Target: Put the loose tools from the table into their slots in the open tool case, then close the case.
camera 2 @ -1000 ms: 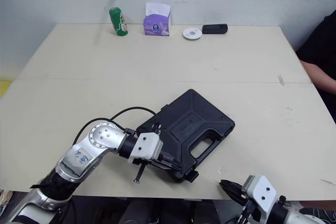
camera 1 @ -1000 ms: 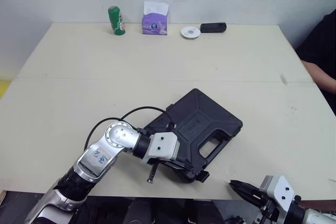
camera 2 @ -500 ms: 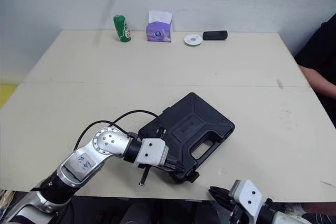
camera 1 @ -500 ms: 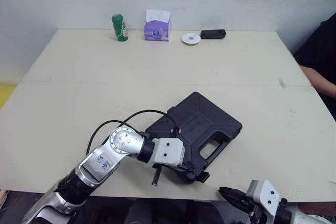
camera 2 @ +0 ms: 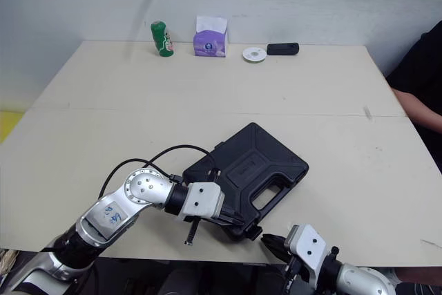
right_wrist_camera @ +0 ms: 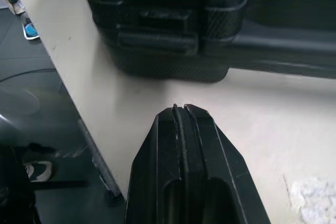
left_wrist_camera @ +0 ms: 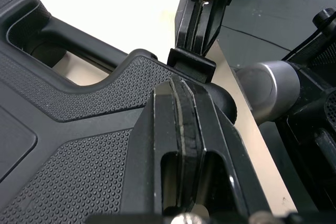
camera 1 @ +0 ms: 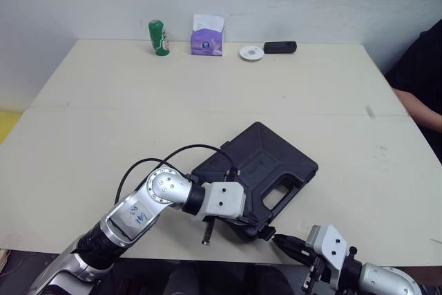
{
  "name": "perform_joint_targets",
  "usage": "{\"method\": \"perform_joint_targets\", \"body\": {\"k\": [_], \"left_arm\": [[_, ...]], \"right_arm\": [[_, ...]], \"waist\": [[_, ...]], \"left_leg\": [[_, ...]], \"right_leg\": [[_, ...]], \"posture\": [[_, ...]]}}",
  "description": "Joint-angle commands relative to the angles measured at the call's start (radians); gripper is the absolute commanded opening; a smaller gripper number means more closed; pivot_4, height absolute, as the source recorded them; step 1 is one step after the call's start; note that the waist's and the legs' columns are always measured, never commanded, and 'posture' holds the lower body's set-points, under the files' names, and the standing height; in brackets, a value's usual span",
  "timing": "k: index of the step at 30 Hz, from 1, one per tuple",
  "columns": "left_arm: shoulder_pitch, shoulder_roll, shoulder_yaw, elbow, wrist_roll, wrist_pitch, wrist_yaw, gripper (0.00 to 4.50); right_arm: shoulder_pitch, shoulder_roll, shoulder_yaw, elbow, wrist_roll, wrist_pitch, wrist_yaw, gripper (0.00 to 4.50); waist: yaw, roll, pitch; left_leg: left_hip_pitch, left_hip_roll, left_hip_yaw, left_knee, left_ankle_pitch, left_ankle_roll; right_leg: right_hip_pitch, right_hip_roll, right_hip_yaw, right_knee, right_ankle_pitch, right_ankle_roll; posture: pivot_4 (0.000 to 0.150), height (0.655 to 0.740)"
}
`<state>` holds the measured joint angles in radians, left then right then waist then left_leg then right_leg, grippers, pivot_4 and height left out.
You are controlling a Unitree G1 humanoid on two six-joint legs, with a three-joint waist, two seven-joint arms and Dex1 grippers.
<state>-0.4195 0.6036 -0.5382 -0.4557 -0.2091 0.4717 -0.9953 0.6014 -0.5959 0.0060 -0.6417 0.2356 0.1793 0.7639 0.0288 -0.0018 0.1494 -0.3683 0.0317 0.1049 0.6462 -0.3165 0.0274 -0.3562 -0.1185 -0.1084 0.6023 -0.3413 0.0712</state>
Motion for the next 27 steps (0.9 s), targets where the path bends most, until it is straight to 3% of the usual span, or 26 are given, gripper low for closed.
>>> {"method": "perform_joint_targets", "body": {"k": [1, 13, 17, 21, 27], "left_arm": [[0.046, 0.027, -0.079, 0.144, 0.12, 0.078, 0.045, 0.0], [0.05, 0.006, -0.025, 0.147, 0.098, 0.01, 0.086, 0.0], [0.052, 0.018, -0.017, 0.15, 0.099, 0.008, 0.09, 0.0], [0.057, 0.037, -0.009, 0.146, 0.103, 0.011, 0.095, 0.0], [0.076, 0.085, 0.004, 0.12, 0.082, -0.011, 0.051, 0.0]], "right_arm": [[-0.004, -0.006, 0.008, -0.063, 0.036, 0.008, 0.005, 0.08], [-0.076, -0.054, -0.003, -0.129, 0.127, 0.113, 0.021, 0.08], [-0.1, -0.061, 0.011, -0.151, 0.144, 0.142, 0.012, 0.08], [-0.112, -0.054, 0.027, -0.159, 0.146, 0.149, 0.005, 0.08], [-0.109, -0.056, 0.034, -0.159, 0.144, 0.143, 0.004, 0.08]], "waist": [[0.0, 0.0, 0.0], [-0.002, -0.002, 0.002], [-0.005, 0.0, 0.003], [-0.006, 0.0, 0.003], [-0.007, 0.0, 0.003]], "left_leg": [[0.0, 0.0, 0.0, 0.0, 0.0, 0.0], [-0.001, 0.0, 0.0, 0.0, 0.0, 0.001], [-0.001, 0.0, 0.0, -0.002, 0.001, 0.0], [-0.001, 0.002, 0.0, -0.003, 0.003, 0.003], [0.0, 0.002, 0.0, -0.008, 0.002, -0.004]], "right_leg": [[0.0, 0.0, 0.0, 0.0, 0.0, 0.0], [0.0, 0.0, 0.0, -0.001, 0.0, 0.0], [-0.002, 0.0, 0.0, 0.0, 0.0, 0.0], [-0.003, 0.001, -0.002, 0.001, 0.007, 0.013], [-0.004, 0.002, -0.002, 0.0, 0.006, 0.011]], "posture": [[0.15, 0.74], [0.15, 0.74], [0.15, 0.74], [0.15, 0.74], [0.15, 0.74]]}}
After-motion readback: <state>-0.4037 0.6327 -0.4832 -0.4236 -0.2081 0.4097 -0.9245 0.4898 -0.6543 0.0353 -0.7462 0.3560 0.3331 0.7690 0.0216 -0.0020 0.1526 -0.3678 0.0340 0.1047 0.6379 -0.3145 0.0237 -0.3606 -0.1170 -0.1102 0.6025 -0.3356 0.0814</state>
